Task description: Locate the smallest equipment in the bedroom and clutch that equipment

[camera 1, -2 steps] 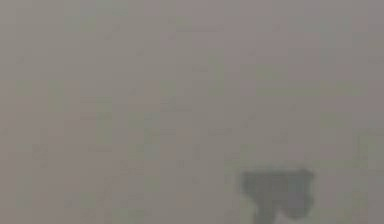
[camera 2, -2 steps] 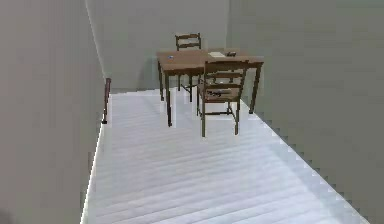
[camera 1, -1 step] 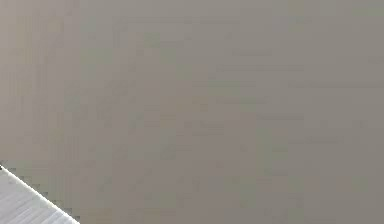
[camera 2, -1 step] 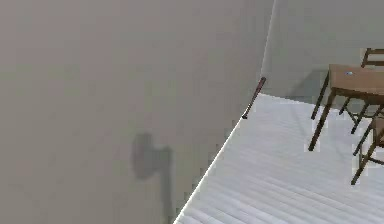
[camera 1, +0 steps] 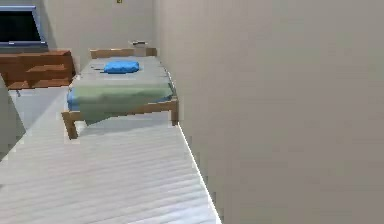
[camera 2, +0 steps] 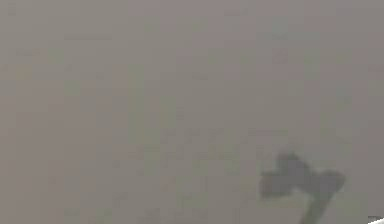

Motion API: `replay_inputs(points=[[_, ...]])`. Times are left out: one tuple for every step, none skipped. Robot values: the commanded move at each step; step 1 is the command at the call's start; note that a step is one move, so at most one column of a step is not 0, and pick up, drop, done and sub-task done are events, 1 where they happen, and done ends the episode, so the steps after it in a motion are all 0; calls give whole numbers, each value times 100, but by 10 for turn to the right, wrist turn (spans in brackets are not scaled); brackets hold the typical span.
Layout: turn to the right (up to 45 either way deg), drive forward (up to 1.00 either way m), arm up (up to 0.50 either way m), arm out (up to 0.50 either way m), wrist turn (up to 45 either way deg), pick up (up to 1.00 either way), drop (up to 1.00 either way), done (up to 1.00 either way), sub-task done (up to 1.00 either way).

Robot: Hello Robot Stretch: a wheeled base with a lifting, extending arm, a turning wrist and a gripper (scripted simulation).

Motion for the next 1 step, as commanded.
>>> replay_inputs(points=[[-390,0,0,0,0,0,0,0,0]])
